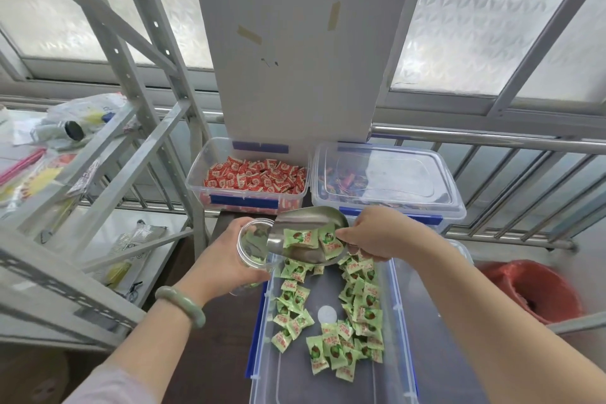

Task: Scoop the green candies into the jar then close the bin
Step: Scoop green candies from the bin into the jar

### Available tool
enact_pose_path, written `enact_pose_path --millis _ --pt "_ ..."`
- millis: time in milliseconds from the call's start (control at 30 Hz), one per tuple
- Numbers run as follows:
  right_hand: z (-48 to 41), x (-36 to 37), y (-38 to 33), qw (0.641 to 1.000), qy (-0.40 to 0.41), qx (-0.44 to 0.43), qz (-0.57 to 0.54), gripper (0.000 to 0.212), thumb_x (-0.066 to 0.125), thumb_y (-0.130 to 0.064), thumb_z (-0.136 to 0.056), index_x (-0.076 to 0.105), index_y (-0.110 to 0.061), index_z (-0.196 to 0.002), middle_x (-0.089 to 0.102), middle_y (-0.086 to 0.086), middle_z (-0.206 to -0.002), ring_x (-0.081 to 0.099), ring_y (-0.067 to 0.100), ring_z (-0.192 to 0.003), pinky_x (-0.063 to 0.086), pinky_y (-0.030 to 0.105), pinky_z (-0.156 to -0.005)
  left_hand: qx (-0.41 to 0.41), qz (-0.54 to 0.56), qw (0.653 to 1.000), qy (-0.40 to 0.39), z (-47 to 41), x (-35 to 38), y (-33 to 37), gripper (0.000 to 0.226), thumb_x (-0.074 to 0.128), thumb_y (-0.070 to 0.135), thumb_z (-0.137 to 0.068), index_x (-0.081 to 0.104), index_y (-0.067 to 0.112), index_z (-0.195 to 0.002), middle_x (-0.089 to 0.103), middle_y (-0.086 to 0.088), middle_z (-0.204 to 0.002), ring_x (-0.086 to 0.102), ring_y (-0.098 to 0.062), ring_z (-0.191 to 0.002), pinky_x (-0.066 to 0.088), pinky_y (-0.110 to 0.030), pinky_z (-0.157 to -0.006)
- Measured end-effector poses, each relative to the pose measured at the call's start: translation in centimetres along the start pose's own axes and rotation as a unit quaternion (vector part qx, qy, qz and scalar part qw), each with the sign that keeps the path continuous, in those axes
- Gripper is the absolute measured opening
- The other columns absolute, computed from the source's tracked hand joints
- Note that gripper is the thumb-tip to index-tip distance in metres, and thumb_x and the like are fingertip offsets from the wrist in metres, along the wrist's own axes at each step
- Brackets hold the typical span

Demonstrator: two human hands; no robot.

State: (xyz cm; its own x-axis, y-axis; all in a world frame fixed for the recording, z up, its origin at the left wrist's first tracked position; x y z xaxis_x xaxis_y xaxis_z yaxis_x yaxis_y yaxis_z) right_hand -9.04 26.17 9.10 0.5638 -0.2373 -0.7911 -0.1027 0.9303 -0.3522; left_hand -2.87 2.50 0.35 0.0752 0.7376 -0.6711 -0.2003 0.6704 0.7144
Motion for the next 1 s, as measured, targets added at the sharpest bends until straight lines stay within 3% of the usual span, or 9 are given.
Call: enact_pose_path --millis 133,300,367,467,567,633,733,867,1000 --pt "-0.5 -0.7 -2.4 0.996 0.002 -0.025 0.084 0.042 0.047 -0.038 -0.091 0.056 -0.011 -0.06 0.055 0.002 -0.053 0.05 0.019 -0.046 0.048 0.028 -0.059 0.008 0.002 1.0 0.003 0.2 0.0 0.3 0.091 0.087 0.043 -0.051 0.034 0.042 -0.125 0.058 0.022 -0.111 0.06 -0.006 -0.102 0.049 -0.03 -0.087" --pt "-0.1 -1.8 -5.2 0.989 0.007 -0.048 0.141 0.037 0.047 -0.027 -0.094 0.047 -0.012 -0.059 0.051 0.002 -0.054 0.046 0.014 -0.043 0.041 0.022 -0.048 0.028 0.01 0.999 0.013 0.4 -0.2 0.9 0.08 0.086 0.044 -0.05 0.042 0.051 -0.117 0.059 0.023 -0.113 0.059 -0.002 -0.101 0.049 -0.03 -0.088" --pt "0.2 -2.2 -6.7 0.978 0.018 -0.064 0.195 0.037 0.045 -0.023 -0.094 0.043 -0.012 -0.058 0.048 0.002 -0.057 0.044 0.015 -0.048 0.043 0.025 -0.055 0.031 0.013 0.999 0.018 0.4 -0.3 1.0 0.072 0.087 0.039 -0.052 0.043 0.057 -0.107 0.058 0.023 -0.112 0.058 -0.001 -0.101 0.045 -0.027 -0.085" --pt "0.7 -2.5 -8.8 0.964 0.038 -0.089 0.249 0.037 0.043 -0.02 -0.091 0.036 -0.013 -0.056 0.04 0.002 -0.06 0.043 0.02 -0.059 0.04 0.032 -0.069 0.025 0.013 0.999 0.019 0.3 -0.2 0.5 0.08 0.087 0.041 -0.05 0.045 0.048 -0.117 0.058 0.02 -0.117 0.057 0.0 -0.104 0.046 -0.029 -0.089" --pt "0.9 -2.6 -9.5 0.956 0.043 -0.102 0.272 0.032 0.044 -0.019 -0.09 0.036 -0.013 -0.06 0.039 0.001 -0.064 0.048 0.026 -0.078 0.04 0.033 -0.07 0.02 0.012 1.0 0.015 0.1 -0.1 0.1 0.087 0.087 0.046 -0.047 0.046 0.042 -0.124 0.059 0.02 -0.116 0.058 0.001 -0.105 0.05 -0.033 -0.092" --pt "0.9 -2.6 -9.4 0.955 0.044 -0.102 0.274 0.03 0.045 -0.02 -0.089 0.037 -0.013 -0.062 0.04 0.001 -0.065 0.048 0.026 -0.08 0.04 0.033 -0.071 0.019 0.014 1.0 0.014 0.1 -0.2 0.1 0.087 0.087 0.045 -0.047 0.046 0.042 -0.123 0.058 0.02 -0.117 0.059 -0.002 -0.103 0.051 -0.034 -0.09" --pt "0.9 -2.7 -8.5 0.964 0.047 -0.087 0.246 0.023 0.047 -0.023 -0.09 0.047 -0.011 -0.071 0.045 0.001 -0.067 0.05 0.025 -0.078 0.041 0.032 -0.069 0.014 0.03 0.999 0.013 0.2 -0.1 0.0 0.085 0.088 0.041 -0.049 0.045 0.043 -0.122 0.057 0.02 -0.117 0.06 -0.003 -0.101 0.052 -0.03 -0.083" --pt "1.2 -2.7 -5.4 0.983 0.036 -0.042 0.173 0.04 0.048 -0.029 -0.093 0.042 -0.013 -0.056 0.049 0.001 -0.06 0.049 0.019 -0.061 0.043 0.028 -0.061 0.013 0.016 1.0 0.016 0.1 -0.1 -0.3 0.089 0.088 0.044 -0.051 0.042 0.04 -0.127 0.056 0.021 -0.12 0.054 -0.003 -0.108 0.04 -0.023 -0.085" --pt "1.0 -1.2 -0.1 0.999 -0.008 0.033 -0.001 0.04 0.051 -0.038 -0.091 0.058 -0.011 -0.061 0.056 0.001 -0.053 0.047 0.016 -0.042 0.041 0.021 -0.046 0.007 0.012 1.0 0.009 0.0 0.0 -0.6 0.087 0.087 0.044 -0.052 0.04 0.04 -0.125 0.056 0.018 -0.12 0.054 -0.005 -0.108 0.04 -0.024 -0.086"
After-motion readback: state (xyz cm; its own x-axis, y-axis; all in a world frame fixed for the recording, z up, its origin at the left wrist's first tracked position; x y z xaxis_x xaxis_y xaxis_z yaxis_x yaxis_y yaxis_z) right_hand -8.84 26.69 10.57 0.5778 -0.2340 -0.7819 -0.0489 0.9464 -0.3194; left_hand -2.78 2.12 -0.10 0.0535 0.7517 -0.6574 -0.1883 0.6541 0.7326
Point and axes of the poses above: each hand's wrist, its own z-axis away from the middle knuckle, its own x-axis out of the palm, y = z × x, the point moved 4 cm from there along -z, towards the middle knuckle
